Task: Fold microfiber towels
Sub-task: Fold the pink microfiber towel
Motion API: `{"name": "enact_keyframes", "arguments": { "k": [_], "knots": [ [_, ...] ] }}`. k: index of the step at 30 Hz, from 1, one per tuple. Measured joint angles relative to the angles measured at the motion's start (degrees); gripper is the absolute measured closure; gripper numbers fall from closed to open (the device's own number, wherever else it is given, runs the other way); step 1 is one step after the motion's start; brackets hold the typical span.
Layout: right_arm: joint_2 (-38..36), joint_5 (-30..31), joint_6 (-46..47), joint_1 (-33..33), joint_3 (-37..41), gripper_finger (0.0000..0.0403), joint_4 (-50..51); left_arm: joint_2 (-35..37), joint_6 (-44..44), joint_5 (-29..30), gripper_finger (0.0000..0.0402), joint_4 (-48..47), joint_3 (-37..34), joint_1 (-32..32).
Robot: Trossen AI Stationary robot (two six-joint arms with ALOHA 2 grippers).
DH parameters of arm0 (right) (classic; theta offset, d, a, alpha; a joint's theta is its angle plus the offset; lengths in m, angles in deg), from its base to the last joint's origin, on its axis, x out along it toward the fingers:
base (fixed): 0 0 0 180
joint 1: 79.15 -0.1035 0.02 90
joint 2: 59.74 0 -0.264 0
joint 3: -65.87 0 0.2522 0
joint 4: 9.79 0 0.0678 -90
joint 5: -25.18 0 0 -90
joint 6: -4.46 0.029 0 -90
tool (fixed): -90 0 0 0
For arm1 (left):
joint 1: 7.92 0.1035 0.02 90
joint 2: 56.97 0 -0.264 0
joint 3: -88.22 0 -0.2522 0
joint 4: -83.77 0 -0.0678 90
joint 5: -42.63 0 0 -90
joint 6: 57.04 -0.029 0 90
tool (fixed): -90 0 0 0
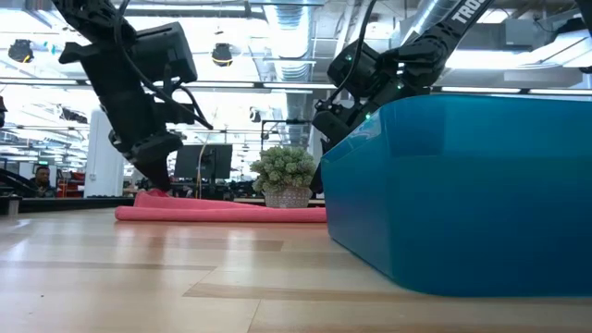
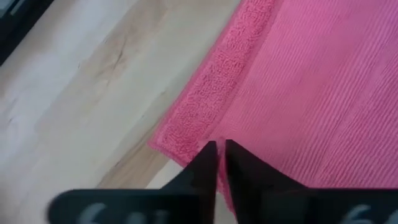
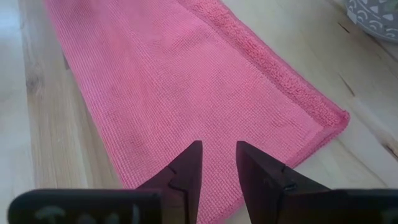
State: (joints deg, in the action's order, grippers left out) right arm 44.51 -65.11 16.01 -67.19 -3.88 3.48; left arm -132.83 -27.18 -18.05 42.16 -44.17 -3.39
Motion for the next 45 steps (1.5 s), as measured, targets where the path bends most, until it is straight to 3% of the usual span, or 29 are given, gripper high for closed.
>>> {"name": "enact_keyframes", "arguments": {
  "k": [6,11,15,20,24,29,37,45],
  "knots": [
    [0.00,0.02,0.00,0.00,0.00,0.0280,0.02,0.22,-0.67,-0.04,0.0400,0.18,0.39,0.86],
    [0.00,0.02,0.00,0.00,0.00,0.0280,0.03,0.24,-3.24,-1.16,0.0390,-2.35,2.55,0.73],
    [0.00,0.03,0.02,0.00,0.00,0.0280,0.02,0.24,-10.76,-2.04,0.0356,-4.18,4.97,0.71],
    [0.00,0.04,0.00,0.00,0.00,0.0280,0.02,0.22,-19.31,-4.84,0.0284,-4.27,6.50,0.80],
    [0.00,0.08,-0.02,0.00,0.00,0.0280,0.01,-1.81,-20.59,-5.09,0.0233,-4.60,5.53,1.14],
    [0.00,0.11,-0.04,0.00,0.00,0.0280,0.02,-6.00,-19.67,-2.88,0.0213,-4.43,5.43,1.32],
    [0.00,0.11,-0.03,0.00,0.00,0.0280,0.02,-8.33,-18.24,-0.61,0.0245,-4.47,5.42,1.41],
    [0.00,0.11,-0.02,0.00,0.00,0.0280,0.00,-8.33,-16.74,-2.79,0.0361,-4.69,5.42,2.78]
  ]
}}
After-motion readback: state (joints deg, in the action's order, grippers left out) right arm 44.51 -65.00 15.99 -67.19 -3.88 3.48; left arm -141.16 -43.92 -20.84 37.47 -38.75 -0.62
